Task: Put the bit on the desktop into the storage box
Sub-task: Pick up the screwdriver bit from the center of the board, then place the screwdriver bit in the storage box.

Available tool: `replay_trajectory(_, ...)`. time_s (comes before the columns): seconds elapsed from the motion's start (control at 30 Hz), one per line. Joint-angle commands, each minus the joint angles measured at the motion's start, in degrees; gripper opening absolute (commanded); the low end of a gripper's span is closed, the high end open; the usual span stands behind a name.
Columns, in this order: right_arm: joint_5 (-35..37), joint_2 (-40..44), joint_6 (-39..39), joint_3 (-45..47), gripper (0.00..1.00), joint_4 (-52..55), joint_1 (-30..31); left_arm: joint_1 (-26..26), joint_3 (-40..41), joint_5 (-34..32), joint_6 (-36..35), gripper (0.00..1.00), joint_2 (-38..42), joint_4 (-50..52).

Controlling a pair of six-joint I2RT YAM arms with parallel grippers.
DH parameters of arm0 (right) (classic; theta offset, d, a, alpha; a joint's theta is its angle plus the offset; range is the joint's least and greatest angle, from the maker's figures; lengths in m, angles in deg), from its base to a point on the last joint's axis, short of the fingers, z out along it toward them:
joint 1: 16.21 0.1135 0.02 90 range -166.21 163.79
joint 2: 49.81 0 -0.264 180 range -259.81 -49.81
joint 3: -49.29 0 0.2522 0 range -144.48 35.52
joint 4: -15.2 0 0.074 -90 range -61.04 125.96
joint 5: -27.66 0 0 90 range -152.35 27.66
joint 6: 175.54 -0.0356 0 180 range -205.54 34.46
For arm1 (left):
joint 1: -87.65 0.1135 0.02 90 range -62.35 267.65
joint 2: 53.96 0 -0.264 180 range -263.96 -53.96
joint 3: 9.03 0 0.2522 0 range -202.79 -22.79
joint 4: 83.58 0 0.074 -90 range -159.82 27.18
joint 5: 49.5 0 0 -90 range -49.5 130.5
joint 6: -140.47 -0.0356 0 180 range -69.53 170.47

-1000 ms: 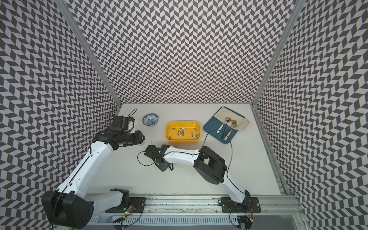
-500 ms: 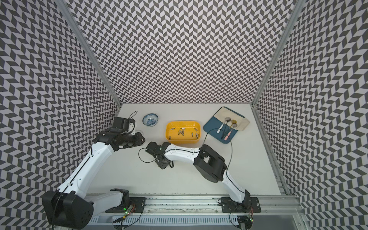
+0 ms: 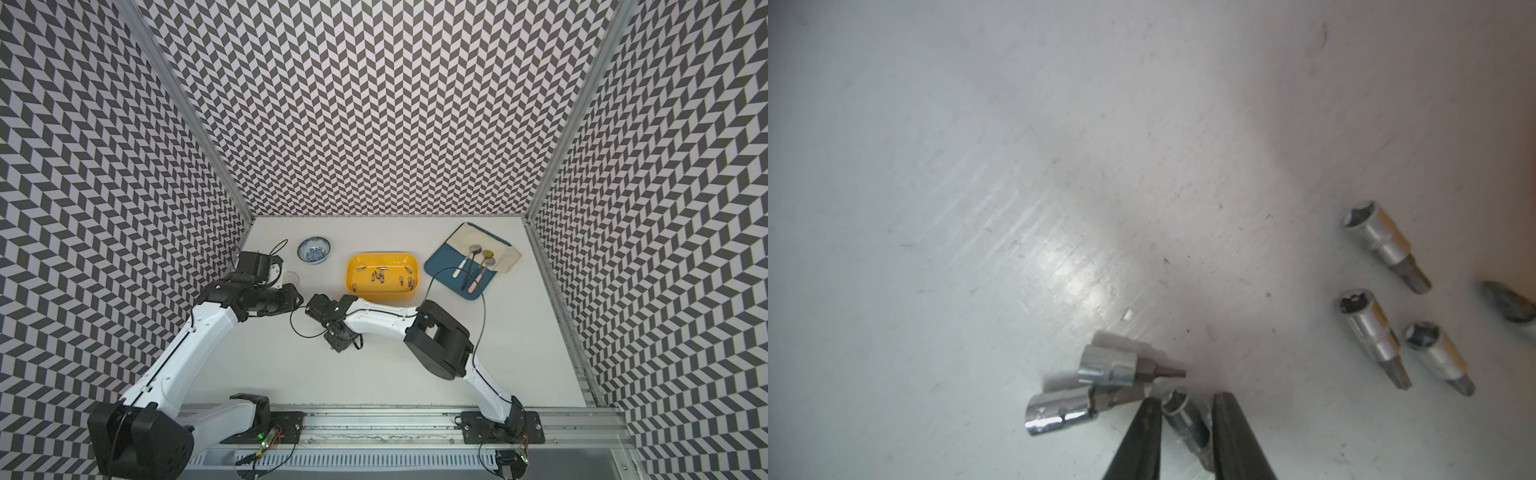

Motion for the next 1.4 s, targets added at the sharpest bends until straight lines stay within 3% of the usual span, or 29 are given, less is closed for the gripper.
replay_trajectory(0.0, 0.32, -2.58, 0.30, 1.64, 0.19, 0.35, -0.93, 0.26, 0.79, 1.02, -0.98, 0.37, 1.28, 0.68)
replay_trajectory(0.27, -0.23, 0.28, -0.82, 3.26, 0.00, -0.56, -1.54, -0.12, 2.51, 2.68, -0.43, 0.37, 1.39, 0.41)
replay_trajectory(0.5, 0.65, 8.98, -3.42, 2.78, 0.00, -0.83, -4.29, -3.95, 5.66, 1.73, 2.24, 0.37, 1.92, -0.99)
replay_trajectory(0.73, 2.08, 14.84, -3.48, -1.57, 0.00, 2.95, -15.79, -10.06, 8.81, 0.71, 7.30, 0.37, 1.06, -4.87)
replay_trajectory(0.97, -2.50, 8.93, -3.43, -6.84, 0.00, 4.17, -28.97, -13.60, 11.58, -0.10, 9.57, 0.37, -1.19, -8.85)
replay_trajectory(1.2, -2.20, -0.07, -0.87, -16.48, 0.00, 7.55, -31.96, -16.05, 12.25, -2.17, 10.67, 0.37, -3.82, -10.65)
replay_trajectory(1.37, -2.31, -0.82, -0.57, -16.90, 0.00, 8.13, -31.97, -17.99, 11.15, -3.01, 11.02, 0.37, -6.75, -11.53)
